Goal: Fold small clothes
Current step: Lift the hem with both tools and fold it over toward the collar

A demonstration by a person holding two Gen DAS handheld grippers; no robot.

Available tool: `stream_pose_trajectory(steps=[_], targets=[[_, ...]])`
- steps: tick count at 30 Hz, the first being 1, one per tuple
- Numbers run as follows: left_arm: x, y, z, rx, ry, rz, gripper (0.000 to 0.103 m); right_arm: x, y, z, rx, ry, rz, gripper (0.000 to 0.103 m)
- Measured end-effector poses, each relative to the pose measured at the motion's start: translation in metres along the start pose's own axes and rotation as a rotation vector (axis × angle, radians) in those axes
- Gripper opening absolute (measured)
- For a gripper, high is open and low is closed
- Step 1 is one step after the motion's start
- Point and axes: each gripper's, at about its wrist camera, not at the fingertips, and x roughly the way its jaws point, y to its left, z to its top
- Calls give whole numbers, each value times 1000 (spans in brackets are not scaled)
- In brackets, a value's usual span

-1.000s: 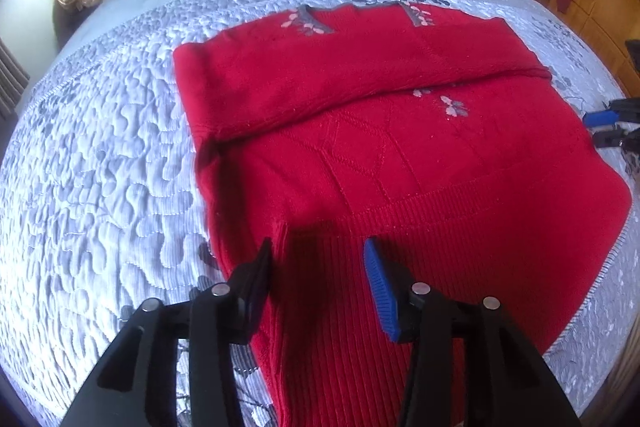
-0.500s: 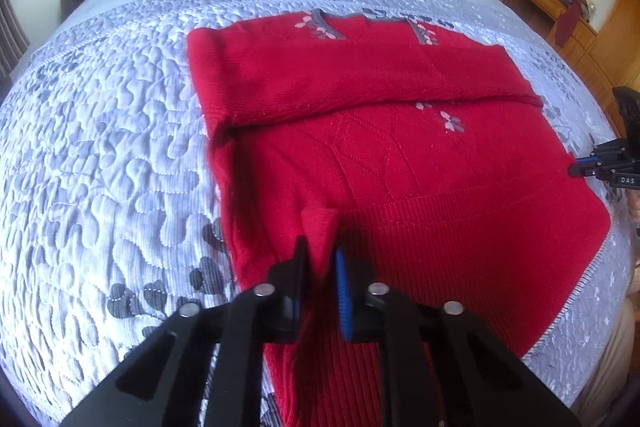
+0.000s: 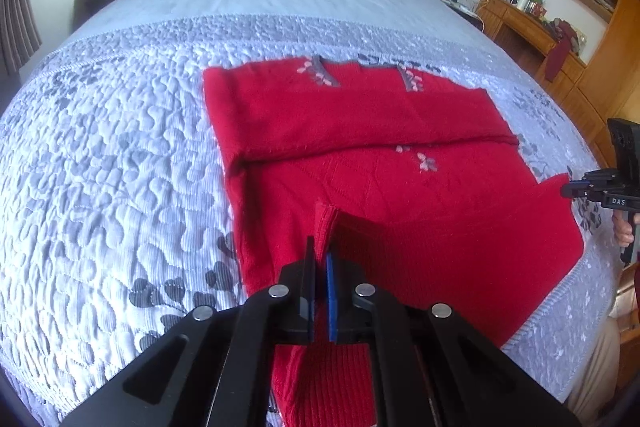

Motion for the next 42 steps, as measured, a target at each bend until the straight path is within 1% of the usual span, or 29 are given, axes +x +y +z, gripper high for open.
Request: stream_pose_trajectory(steps=[2,4,8,10,12,14,15,16,18,20,22,23,25,26,28,30,32,33,34,35,37,39,41,42], targets=[[-4,-1,8,-16,-21,-4,4,-6,-2,6,17,-28,31,3],[-6,0,18,-27,-39,3,4,-11,-6,13,31,-47,45,4],[-4,8,51,-45,-75,40,4,-16,-22,42,56,-69,13,3],[-1,19,75,-89,-100,45,4,-20,-37,61,85,-88,-10,3],[6,32,101,-137,-124,51,4,-23,-54,83,126,-112,-15,3],[18,42,126,-155,-138,86,4,-21,-73,107,166,-126,-29,3],[29,48,143,-170,-131,98,4,-18,-83,118,181,-129,-30,3],[38,52,155,-175,-128,116,4,-12,-95,135,200,-129,-38,3],[57,57,179,-179,-128,150,4,-1,-111,157,223,-127,-56,3],[75,63,197,-186,-123,171,4,15,-127,179,248,-117,-96,3],[99,67,209,-189,-96,197,4,34,-142,195,270,-96,-128,3],[111,68,210,-190,-77,209,4,43,-145,197,280,-87,-138,3],[145,70,209,-182,-8,254,4,66,-157,202,298,-50,-173,3],[156,72,205,-181,18,266,4,77,-162,201,310,-25,-189,3],[183,76,196,-169,84,322,5,101,-168,197,308,29,-229,4],[192,72,190,-135,79,350,7,116,-169,191,295,67,-257,4],[189,69,189,-116,78,353,7,121,-170,185,286,71,-271,6],[185,68,190,-109,89,350,13,118,-171,183,296,63,-261,10],[180,67,189,-104,97,353,23,114,-172,183,310,63,-254,17],[172,66,188,-97,98,356,28,107,-171,181,323,54,-246,21],[146,65,180,-93,94,350,36,87,-165,177,324,53,-239,21],[121,69,163,-138,129,331,43,70,-152,159,307,87,-228,22],[100,70,136,-182,182,304,43,56,-132,130,300,135,-210,31],[92,70,119,-198,218,298,43,53,-123,115,309,168,-202,32]])
